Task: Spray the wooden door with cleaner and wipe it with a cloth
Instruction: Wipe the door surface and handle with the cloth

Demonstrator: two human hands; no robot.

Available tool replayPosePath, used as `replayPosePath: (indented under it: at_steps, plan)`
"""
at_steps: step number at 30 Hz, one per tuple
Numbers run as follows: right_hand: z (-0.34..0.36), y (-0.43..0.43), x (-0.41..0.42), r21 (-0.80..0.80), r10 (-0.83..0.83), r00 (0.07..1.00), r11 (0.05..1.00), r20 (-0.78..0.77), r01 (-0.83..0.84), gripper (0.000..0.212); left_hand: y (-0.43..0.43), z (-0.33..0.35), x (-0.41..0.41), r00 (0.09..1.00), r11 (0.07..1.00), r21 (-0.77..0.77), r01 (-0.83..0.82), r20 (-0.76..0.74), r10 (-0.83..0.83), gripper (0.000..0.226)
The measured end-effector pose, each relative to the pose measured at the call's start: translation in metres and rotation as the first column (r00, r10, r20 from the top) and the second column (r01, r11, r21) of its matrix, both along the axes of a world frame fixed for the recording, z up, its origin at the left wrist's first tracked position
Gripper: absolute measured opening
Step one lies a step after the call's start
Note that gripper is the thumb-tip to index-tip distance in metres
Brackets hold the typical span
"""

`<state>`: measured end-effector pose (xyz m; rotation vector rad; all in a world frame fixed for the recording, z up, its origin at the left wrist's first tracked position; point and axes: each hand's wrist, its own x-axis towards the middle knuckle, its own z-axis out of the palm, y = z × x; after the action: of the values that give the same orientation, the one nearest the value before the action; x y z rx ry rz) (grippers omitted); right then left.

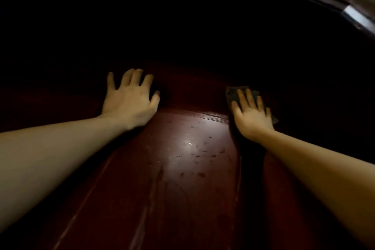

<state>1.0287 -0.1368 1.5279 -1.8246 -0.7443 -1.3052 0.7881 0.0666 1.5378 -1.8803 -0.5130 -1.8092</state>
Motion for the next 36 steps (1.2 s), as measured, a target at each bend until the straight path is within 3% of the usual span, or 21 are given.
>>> replayPosePath:
  at_steps: [6, 11, 15, 19, 23, 27, 32, 36]
  plan:
    - [-0.027, -0.059, 0.078, 0.058, 0.019, 0.997, 0.998, -0.08, -0.015, 0.063, 0.005, 0.01, 0.007, 0.999, 0.999, -0.001, -0.035, 0.041, 0.035, 0.06]
    - [-0.014, -0.031, 0.047, 0.137, 0.063, 0.99, 0.99, -0.126, -0.046, 0.063, 0.004, 0.007, 0.007, 0.999, 1.0, 0.015, 0.0, 0.051, 0.0, 0.062]
    - [-0.007, 0.03, -0.029, -0.061, 0.064, 0.991, 0.996, 0.113, -0.058, 0.063, 0.004, 0.006, -0.001, 0.993, 0.994, 0.008, 0.107, 0.041, -0.107, 0.069]
    - [-0.03, 0.098, -0.11, -0.273, 0.199, 0.887, 0.958, 0.416, -0.087, 0.063, 0.007, 0.006, -0.006, 0.98, 0.982, 0.016, 0.188, 0.066, -0.189, 0.07]
    - [-0.038, 0.101, -0.114, -0.321, 0.239, 0.848, 0.943, 0.473, -0.086, 0.063, 0.012, 0.006, -0.01, 0.975, 0.975, 0.056, 0.215, 0.048, -0.218, 0.073]
    - [-0.047, 0.064, -0.062, -0.197, 0.149, 0.914, 0.977, 0.377, -0.078, 0.064, 0.014, 0.004, -0.012, 0.981, 0.978, 0.085, 0.189, 0.022, -0.192, 0.077]
    - [-0.065, -0.022, 0.036, -0.075, 0.037, 0.995, 0.997, 0.088, -0.03, 0.064, 0.017, 0.01, -0.009, 0.998, 0.997, 0.063, 0.053, -0.019, -0.052, 0.075]
    - [-0.094, -0.053, 0.071, 0.048, -0.003, 0.995, 0.999, -0.096, 0.008, 0.07, 0.016, 0.01, -0.019, 0.979, 0.982, 0.06, 0.179, -0.106, -0.172, 0.08]
